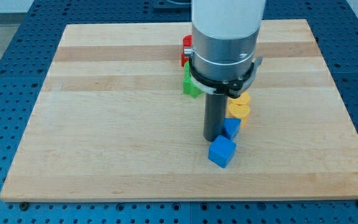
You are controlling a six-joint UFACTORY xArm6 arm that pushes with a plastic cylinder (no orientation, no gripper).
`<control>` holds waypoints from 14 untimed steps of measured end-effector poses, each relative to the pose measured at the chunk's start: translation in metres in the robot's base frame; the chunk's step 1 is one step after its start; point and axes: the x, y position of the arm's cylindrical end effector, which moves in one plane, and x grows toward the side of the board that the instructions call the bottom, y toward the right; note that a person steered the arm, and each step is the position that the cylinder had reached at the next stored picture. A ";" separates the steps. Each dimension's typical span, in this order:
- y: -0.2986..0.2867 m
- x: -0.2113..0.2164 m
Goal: Adjust the blue blocks below the yellow blocks
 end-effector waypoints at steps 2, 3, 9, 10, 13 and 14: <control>0.008 0.000; 0.011 0.000; -0.028 0.018; -0.023 0.028; -0.010 0.032; -0.011 0.032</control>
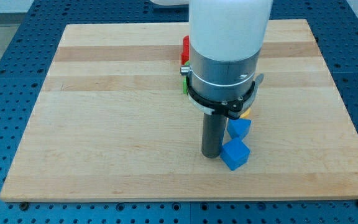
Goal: Adjust the blue blocks below the yellow blocks
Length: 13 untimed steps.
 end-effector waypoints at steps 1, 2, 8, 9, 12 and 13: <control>-0.004 0.007; -0.005 0.019; 0.018 0.019; 0.006 0.019; -0.058 0.017; -0.058 0.017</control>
